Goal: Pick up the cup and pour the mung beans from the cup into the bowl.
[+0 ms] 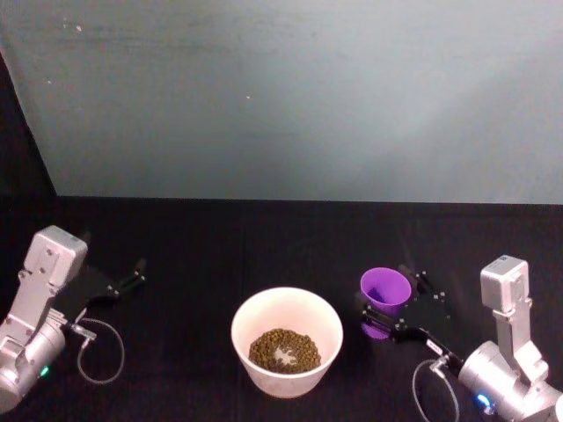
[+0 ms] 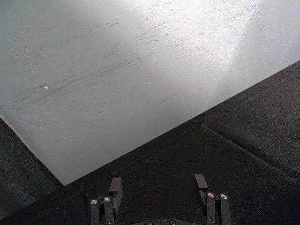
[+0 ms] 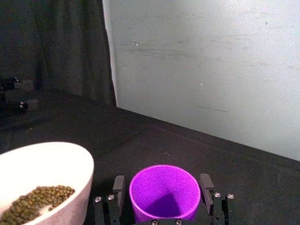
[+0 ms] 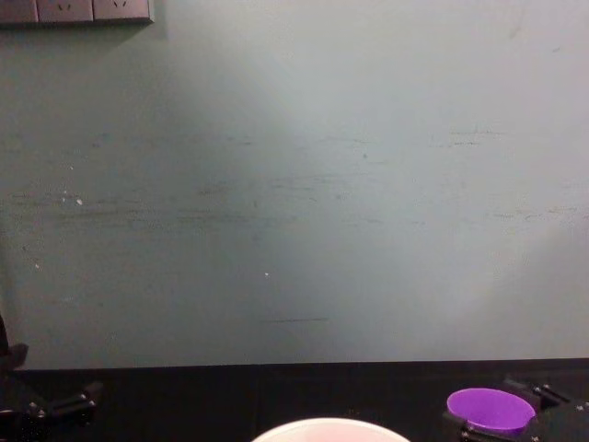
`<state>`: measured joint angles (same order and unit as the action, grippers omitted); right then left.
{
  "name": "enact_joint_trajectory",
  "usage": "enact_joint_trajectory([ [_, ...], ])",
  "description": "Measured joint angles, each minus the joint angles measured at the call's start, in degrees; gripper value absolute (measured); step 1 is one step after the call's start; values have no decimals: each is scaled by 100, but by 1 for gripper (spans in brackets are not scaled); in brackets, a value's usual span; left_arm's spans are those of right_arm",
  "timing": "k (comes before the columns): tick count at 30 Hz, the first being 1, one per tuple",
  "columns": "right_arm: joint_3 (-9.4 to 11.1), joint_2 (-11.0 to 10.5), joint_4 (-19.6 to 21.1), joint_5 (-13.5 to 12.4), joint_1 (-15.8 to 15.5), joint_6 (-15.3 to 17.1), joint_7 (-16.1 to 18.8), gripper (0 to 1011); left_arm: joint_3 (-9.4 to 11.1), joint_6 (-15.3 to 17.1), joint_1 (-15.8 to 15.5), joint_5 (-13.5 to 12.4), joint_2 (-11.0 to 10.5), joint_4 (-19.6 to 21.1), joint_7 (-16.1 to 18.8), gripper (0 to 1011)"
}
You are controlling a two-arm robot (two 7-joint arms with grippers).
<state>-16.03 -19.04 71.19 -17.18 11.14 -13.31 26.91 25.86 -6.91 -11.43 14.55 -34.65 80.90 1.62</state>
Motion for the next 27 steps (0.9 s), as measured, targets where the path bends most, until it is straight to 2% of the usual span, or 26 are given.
enact_joint_trajectory([
  [9,80,-114,664,-184,-235,174,-10,1002,0,0,0,0,0,0,0,1003],
  [15,144,-205,1225,-175,-461,415,-258,1002,0,0,0,0,0,0,0,1003],
  [22,434,-264,1953,-170,-907,680,-723,1002,0,0,0,0,0,0,0,1003],
  [27,631,-256,2226,-153,-1133,803,-960,1002,0,0,0,0,0,0,0,1004],
])
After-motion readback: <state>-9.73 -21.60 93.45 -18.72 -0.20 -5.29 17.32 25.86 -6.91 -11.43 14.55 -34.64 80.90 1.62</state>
